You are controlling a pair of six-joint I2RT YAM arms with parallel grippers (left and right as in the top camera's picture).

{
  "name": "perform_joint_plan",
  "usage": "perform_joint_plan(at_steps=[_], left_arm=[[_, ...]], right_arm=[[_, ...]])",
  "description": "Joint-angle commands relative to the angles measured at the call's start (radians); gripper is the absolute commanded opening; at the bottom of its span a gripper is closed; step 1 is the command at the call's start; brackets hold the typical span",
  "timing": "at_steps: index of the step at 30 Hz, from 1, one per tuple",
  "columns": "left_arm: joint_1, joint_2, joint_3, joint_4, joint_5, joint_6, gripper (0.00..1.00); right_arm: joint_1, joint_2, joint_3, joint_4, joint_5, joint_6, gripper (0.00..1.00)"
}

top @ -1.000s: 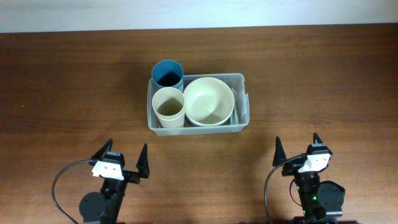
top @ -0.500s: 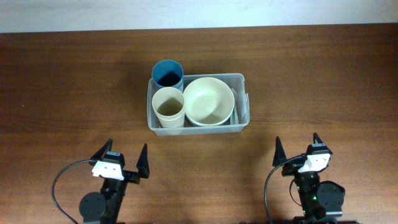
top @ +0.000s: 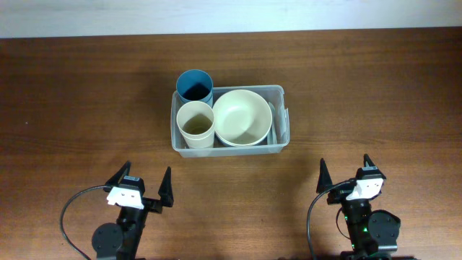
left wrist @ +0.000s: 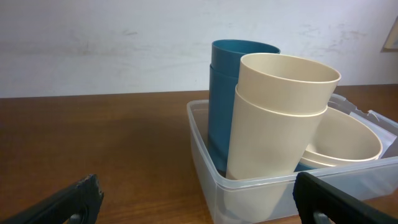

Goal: Pack container

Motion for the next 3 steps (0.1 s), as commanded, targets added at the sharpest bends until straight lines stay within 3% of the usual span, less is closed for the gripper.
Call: perform_joint_plan(at_steps=[1, 3], left_arm=[[0.005, -0.010, -0.001, -0.010, 0.011, 0.016, 1.00], [0.005, -0.010, -0.001, -0.010, 0.011, 0.016, 1.00]], right_arm=[[0.005, -0.011, -0.005, -0.006, 0.008, 0.001, 0.99], [0.005, -0.011, -0.005, -0.006, 0.008, 0.001, 0.99]])
